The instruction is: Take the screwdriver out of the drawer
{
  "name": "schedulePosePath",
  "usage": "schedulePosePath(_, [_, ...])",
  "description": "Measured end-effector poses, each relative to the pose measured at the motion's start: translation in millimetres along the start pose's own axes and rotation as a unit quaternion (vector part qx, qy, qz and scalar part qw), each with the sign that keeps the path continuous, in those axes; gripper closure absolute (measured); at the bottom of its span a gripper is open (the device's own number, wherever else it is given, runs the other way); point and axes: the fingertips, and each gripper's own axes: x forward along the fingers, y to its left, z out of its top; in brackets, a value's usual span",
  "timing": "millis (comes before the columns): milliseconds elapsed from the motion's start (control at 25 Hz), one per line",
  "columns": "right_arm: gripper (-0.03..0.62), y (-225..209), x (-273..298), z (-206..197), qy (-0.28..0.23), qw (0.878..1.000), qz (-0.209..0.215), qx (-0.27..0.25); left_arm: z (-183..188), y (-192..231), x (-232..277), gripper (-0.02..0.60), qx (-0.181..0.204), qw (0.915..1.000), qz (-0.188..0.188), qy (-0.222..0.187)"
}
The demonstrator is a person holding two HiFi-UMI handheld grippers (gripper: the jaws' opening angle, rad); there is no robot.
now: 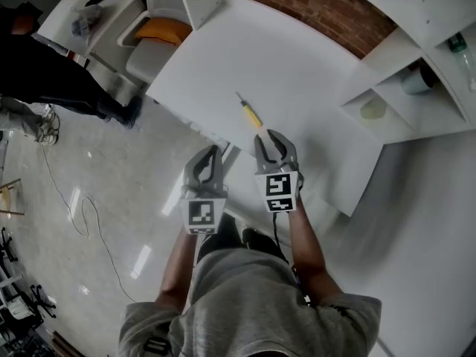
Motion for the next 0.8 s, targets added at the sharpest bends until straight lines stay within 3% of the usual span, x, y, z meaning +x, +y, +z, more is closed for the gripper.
schedulePosePath(240, [0.518,2.6,-48.7,5.6,-0.031,0.999,0.001,0.028,14.9,-19.2,-32.1,0.569,0.002,0.9997,0.014,-0.022])
schedulePosePath(800, [0.589,29.5,-131.6,-5.1,-0.065,0.998,0.003,0.022,17.8,-53.2,-98.4,0.569,-0.002,0.9990,0.029,-0.034])
